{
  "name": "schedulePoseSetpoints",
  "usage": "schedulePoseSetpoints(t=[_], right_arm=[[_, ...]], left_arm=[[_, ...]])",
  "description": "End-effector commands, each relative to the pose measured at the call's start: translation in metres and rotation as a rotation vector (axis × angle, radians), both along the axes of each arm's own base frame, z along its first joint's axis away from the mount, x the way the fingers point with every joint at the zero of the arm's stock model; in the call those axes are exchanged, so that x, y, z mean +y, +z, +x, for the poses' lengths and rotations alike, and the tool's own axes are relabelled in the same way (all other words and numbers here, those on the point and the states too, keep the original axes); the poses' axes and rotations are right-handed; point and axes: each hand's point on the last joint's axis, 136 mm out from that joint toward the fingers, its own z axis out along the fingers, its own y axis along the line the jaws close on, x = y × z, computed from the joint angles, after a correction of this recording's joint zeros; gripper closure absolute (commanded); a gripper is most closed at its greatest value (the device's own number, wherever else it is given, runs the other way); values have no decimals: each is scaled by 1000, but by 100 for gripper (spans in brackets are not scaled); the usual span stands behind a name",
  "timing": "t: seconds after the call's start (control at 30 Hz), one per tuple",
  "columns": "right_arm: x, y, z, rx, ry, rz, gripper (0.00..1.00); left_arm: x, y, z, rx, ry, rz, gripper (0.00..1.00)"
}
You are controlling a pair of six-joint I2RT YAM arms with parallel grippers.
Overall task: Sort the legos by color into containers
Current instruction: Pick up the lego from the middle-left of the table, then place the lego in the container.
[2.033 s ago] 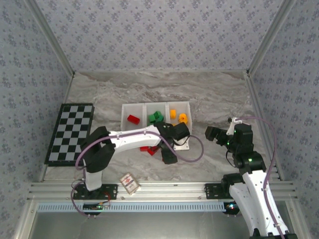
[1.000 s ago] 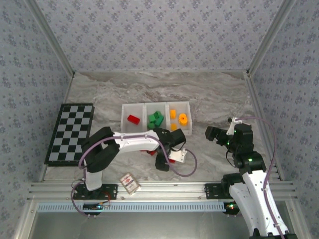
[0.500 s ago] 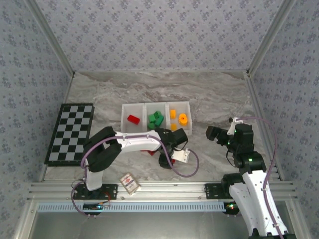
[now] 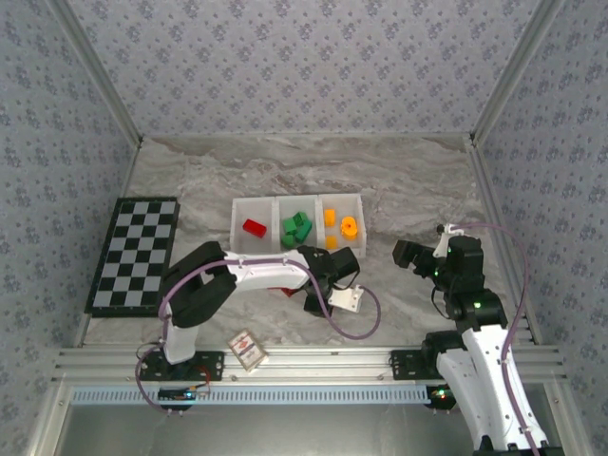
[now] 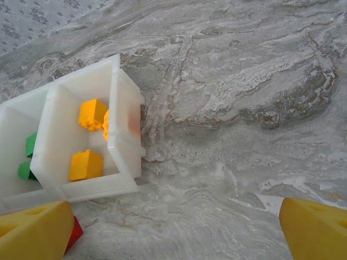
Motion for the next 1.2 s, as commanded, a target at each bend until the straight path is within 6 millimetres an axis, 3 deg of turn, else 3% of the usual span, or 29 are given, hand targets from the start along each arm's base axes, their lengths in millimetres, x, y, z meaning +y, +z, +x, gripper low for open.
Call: schedulePoseSetpoints(t=[0.0,0.13,0.3,0.53,0.63,0.77,0.9,1.03,1.17], right_arm=[[-2,-3,-1,6,-15,8,0],[-2,-3,-1,6,-15,7,0],[-2,-3,-1,5,-16,7,0],[-3,-4,-1,5,-17,6,0],[-3,-4,-1,7,-18,7,0],[-3,-4,0,7,-19,9,0],[-3,-4,0,6,-19,9,0],[-3,-4,0,6,-18,9,0],[-3,-3,0,4,-20,10,0]], left_arm=[[0,2,5,-31,26,2,65],[-4,27,21,-91,104,-83,65],[7,63,54,-139,274,-192,65],[43,119,111,-255,540,-375,64],[75,139,148,-344,738,-416,62],[128,142,189,-383,984,-369,62],[161,137,213,-359,1146,-368,61],[185,127,228,-327,1261,-354,60],[189,114,229,-290,1286,-325,59]])
